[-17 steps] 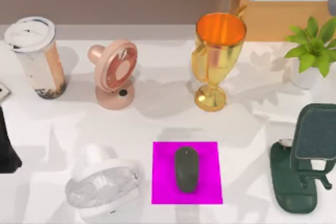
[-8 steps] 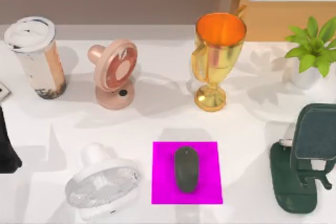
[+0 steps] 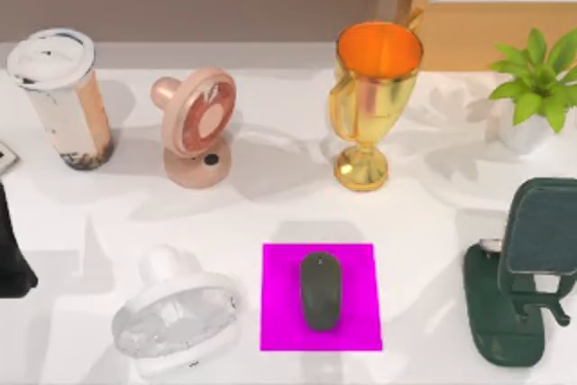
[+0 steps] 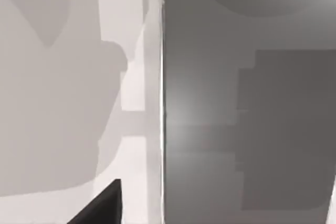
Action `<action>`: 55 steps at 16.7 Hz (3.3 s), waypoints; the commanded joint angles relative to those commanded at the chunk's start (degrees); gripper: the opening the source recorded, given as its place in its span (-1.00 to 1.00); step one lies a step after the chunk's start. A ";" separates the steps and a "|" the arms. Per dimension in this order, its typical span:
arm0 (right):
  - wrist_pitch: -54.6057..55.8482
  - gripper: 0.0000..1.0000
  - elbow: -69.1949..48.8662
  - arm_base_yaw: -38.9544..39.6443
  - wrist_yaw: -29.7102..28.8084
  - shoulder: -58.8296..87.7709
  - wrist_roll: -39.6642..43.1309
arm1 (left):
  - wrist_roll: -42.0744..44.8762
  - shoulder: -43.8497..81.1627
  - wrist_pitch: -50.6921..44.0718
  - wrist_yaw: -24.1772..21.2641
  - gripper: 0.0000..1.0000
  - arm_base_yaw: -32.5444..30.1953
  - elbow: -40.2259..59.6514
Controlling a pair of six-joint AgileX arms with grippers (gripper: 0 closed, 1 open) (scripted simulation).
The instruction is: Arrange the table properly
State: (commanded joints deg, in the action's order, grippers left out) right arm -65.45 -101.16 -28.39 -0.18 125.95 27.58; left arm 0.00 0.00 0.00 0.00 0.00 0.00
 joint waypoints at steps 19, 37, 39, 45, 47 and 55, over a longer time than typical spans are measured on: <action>11.30 -0.36 7.33 0.03 -0.03 3.73 -0.07 | 0.00 0.00 0.00 0.00 1.00 0.00 0.00; 6.32 -1.00 4.64 0.06 0.25 1.49 -0.17 | 0.00 0.00 0.00 0.00 1.00 0.00 0.00; 5.29 -1.00 3.75 0.06 0.26 0.80 -0.19 | 0.00 0.00 0.00 0.00 1.00 0.00 0.00; 5.54 -1.00 3.98 1.87 -1.31 -0.72 -2.06 | 0.00 0.00 0.00 0.00 1.00 0.00 0.00; 5.67 -1.00 4.51 6.09 -4.68 -4.89 -6.28 | 0.00 0.00 0.00 0.00 1.00 0.00 0.00; 6.37 -1.00 17.23 44.30 -27.93 -38.65 -43.49 | 0.00 0.00 0.00 0.00 1.00 0.00 0.00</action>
State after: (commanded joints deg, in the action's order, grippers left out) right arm -59.08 -83.92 15.91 -28.11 87.30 -15.91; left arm 0.00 0.00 0.00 0.00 0.00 0.00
